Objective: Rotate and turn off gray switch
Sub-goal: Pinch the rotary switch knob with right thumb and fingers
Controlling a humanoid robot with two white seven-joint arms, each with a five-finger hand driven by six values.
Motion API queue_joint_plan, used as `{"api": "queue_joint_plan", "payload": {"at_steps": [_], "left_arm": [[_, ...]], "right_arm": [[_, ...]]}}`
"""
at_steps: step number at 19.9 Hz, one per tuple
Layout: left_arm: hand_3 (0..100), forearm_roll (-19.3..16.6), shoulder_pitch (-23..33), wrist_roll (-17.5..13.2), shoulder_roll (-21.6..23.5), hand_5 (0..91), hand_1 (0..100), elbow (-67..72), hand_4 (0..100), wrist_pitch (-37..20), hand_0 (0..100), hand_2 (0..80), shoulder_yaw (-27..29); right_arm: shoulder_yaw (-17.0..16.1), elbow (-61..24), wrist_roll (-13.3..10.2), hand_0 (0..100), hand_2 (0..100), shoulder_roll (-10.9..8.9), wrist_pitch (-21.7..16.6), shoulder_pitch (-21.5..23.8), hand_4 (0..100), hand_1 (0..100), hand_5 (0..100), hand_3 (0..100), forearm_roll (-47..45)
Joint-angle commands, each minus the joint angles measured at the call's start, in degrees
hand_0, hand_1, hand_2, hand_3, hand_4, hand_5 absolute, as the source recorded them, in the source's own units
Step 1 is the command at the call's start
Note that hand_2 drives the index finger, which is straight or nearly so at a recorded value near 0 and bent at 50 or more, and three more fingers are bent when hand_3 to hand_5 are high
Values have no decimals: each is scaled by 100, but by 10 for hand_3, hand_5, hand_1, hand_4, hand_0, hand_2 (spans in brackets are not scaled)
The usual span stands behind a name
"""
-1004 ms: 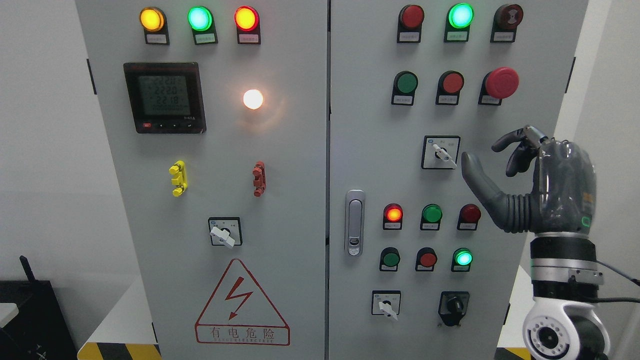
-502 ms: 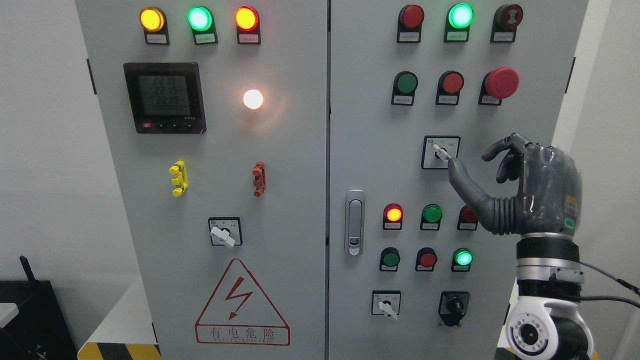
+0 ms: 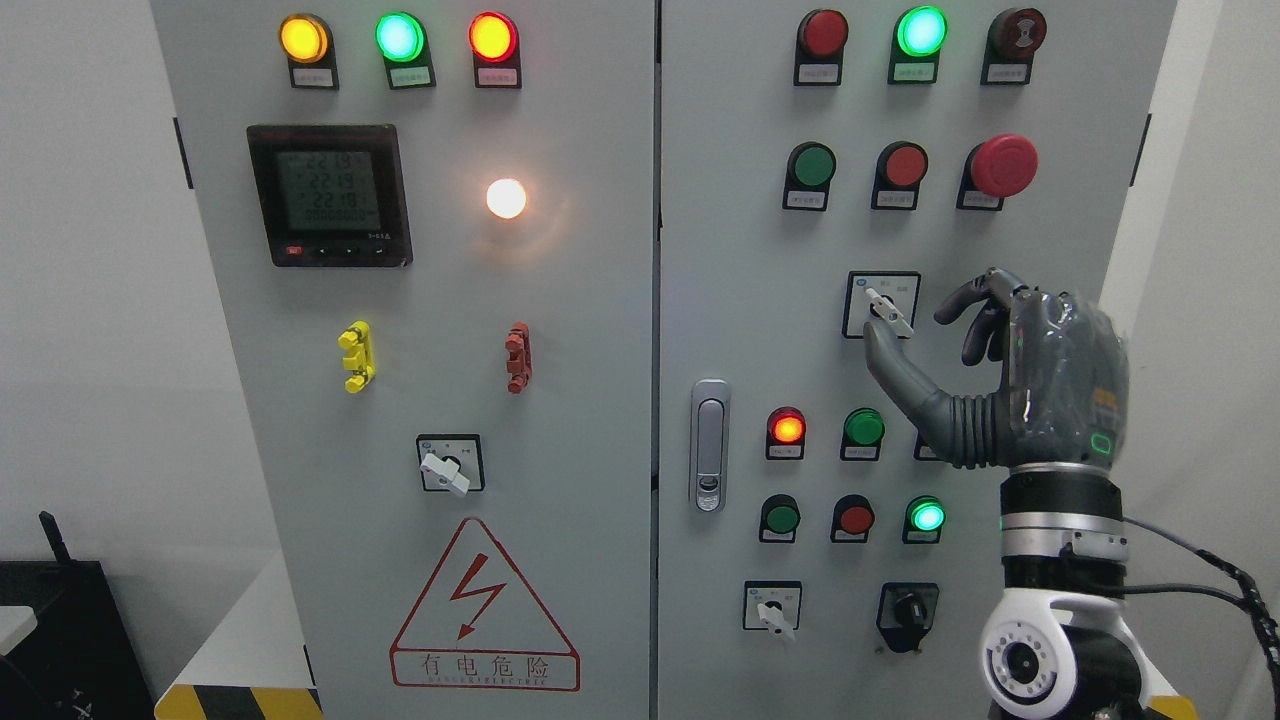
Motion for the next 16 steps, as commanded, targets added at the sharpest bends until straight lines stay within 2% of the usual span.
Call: {"api": "queue_joint_plan", "payload": {"at_steps": [1,16], "left_arm": [[0,0,0,20,0,0,389,79,0,4,120,0,-9],[0,0,0,11,0,0,389,79,0,4,120,0,-9]], "right_arm": [[112,214,-3,19,571,63,2,-57,912,339,1000,875,76],[112,355,24,34,579,54,72,-215,901,396,1000,875,93]]}}
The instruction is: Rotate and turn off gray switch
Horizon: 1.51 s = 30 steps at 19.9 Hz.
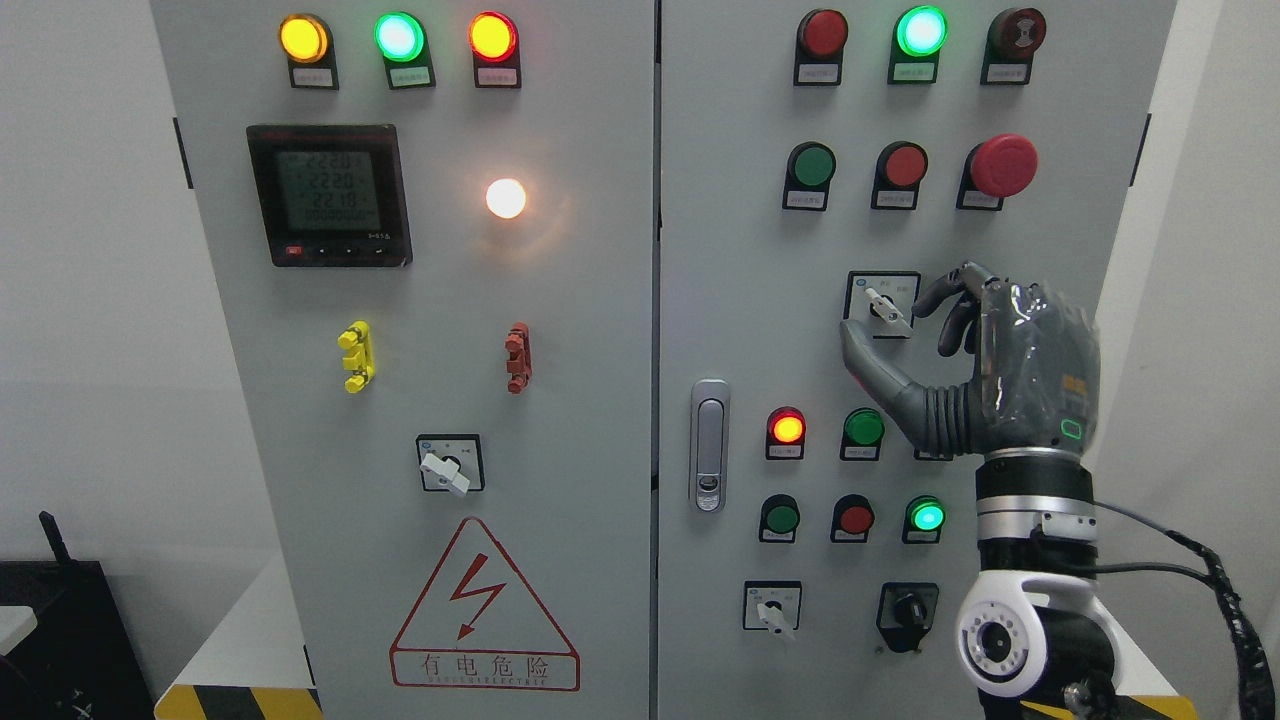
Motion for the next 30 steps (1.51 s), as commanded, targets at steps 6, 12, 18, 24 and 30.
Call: {"api": "queue_joint_plan", "payload": {"at_steps": [6,12,18,24,30], "left_arm": [[0,0,0,1,0,0,389,79,0,4,120,0,-9],[0,0,0,1,0,0,389,79,0,4,120,0,-9],[0,0,0,1,0,0,389,79,0,4,120,0,-9],[0,0,0,1,0,0,389,88,0,4,120,0,-9],[0,0,0,1,0,0,389,79,0,4,120,0,-9]], "right_arm": [[26,142,36,63,600,11,4,-69,896,393,1000,878,9],[26,177,45,77,613,11,74,-122,896,390,1000,881,9],[26,204,45,87,624,11,83,-157,896,393,1000,883,35],[26,221,115,104,634,11,92,-157,895,399,1000,885,123],[17,221,115,112,642,11,92,-157,895,402,1000,889,123]]}}
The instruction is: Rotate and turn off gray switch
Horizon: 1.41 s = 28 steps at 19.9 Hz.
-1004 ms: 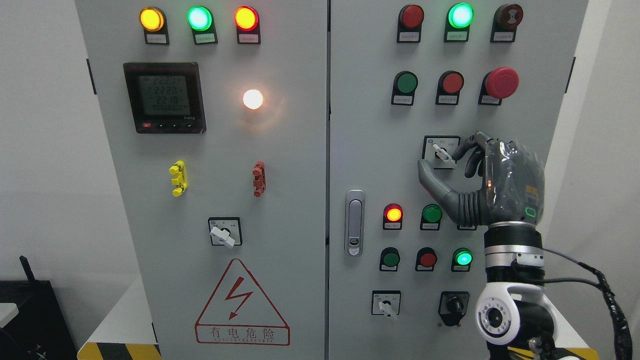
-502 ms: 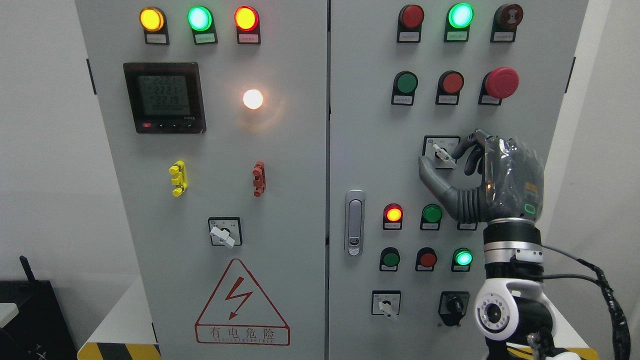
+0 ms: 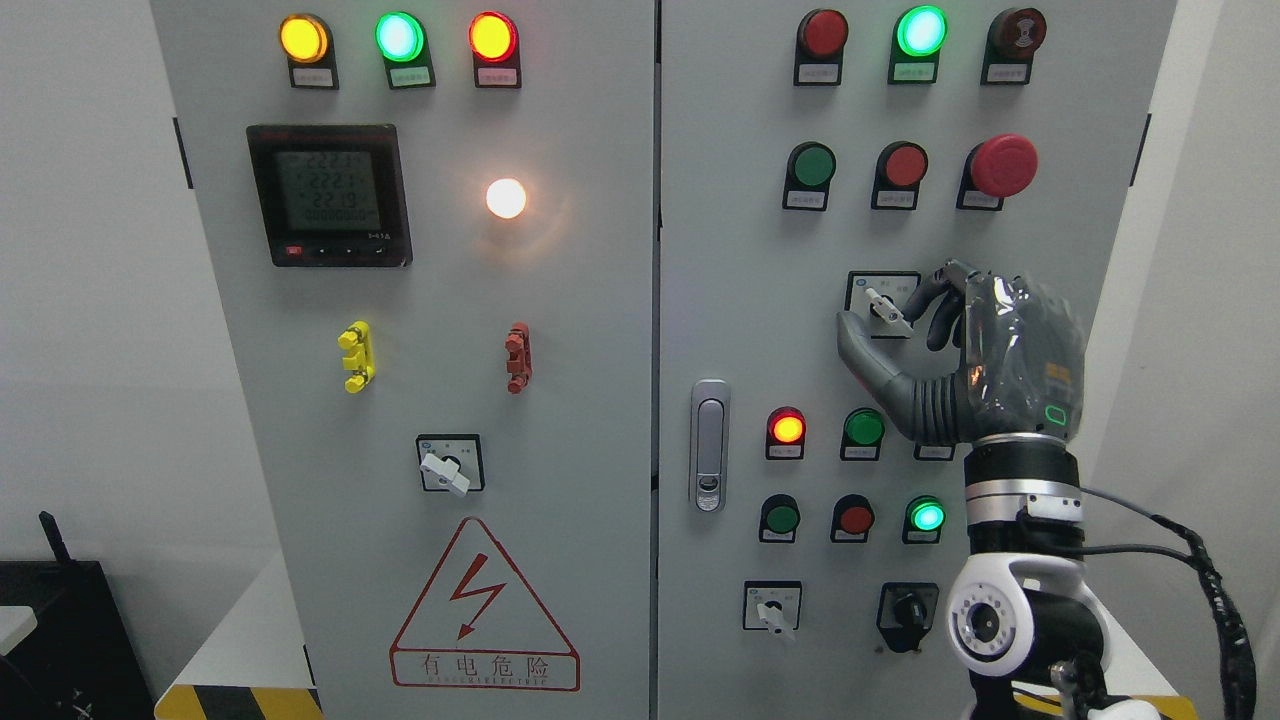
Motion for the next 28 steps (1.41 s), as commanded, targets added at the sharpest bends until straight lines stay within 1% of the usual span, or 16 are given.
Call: {"api": "queue_joint_plan", "payload": {"at_steps": [1,5,7,17,22,28], "left_arm": [[0,0,0,-1,0,0,389,79,0,4,120,0,-9],[0,0,0,-1,0,0,389,79,0,4,120,0,-9],[0,0,0,-1,0,0,389,79,0,4,120,0,-9],[0,0,0,-1,0,0,389,79,0,4,120,0,-9],[0,0,0,8,0,0,389,79,0,4,120,0,-9],[0,0,0,-1,0,0,389,79,0,4,120,0,-9]], "right_arm": [[-5,29,5,113,644,1,2,-3,895,402,1000,891,14],[4,38,31,118,661,1,125,-56,896,401,1000,895,14],[4,38,66,121,661,1,125,-82,895,400,1000,896,14],[4,56,66,130,661,1,134,-100,895,398,1000,897,14],[4,56,66,170,661,1,134,-91,895,413,1000,898,14],[12,64,66,179,669,1,134,-91,894,422,1000,899,14]]}}
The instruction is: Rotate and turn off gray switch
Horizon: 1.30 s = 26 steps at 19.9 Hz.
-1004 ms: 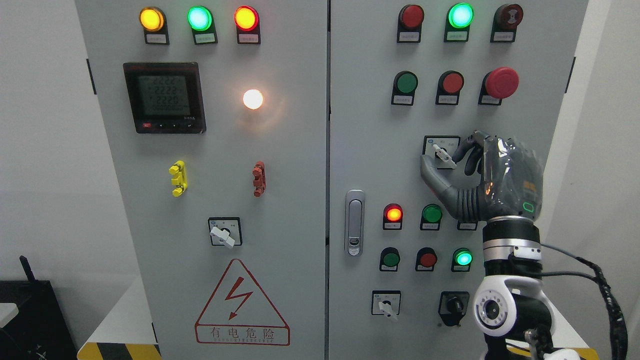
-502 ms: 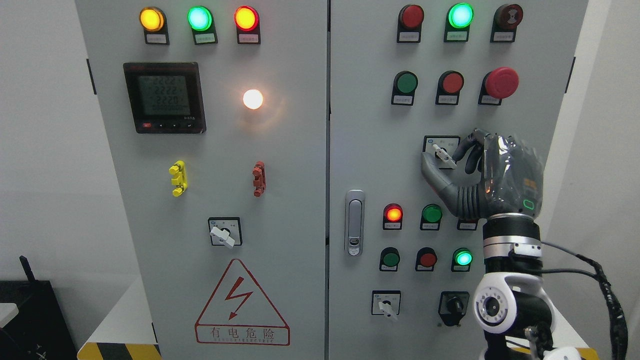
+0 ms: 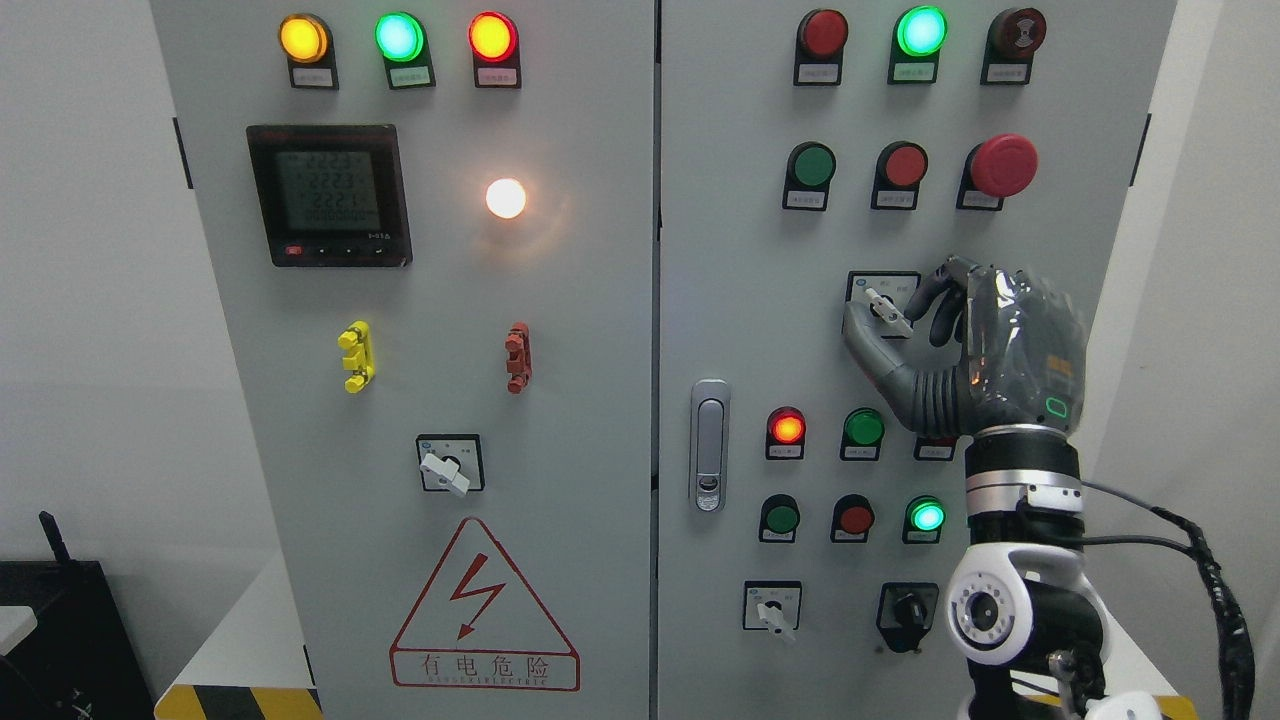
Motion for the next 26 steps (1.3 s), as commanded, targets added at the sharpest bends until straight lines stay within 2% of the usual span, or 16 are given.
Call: {"api": "queue_joint_plan", "payload": {"at_steps": [1,5,10,26], "left_arm": [[0,0,0,0,0,0,389,79,0,3,120,0,-9],[0,0,0,-8,0,0,389,79,0,3,120,0,-9],[0,0,0,0,0,0,389,79,0,3,120,0,-9],[0,0,0,1,0,0,389,79,0,3,120,0,-9]], "right_arm": [[6,14,-2,179,670,0,2,0,894,428,1000,899,0],[6,23,-2,197,674,0,2,-9,895,446,1000,905,0],[6,32,-2,295,685,9,2,-18,899,438,1000,909,0],[6,75,-2,407,697,9,2,-27,903,432,1000,925,-17]]}}
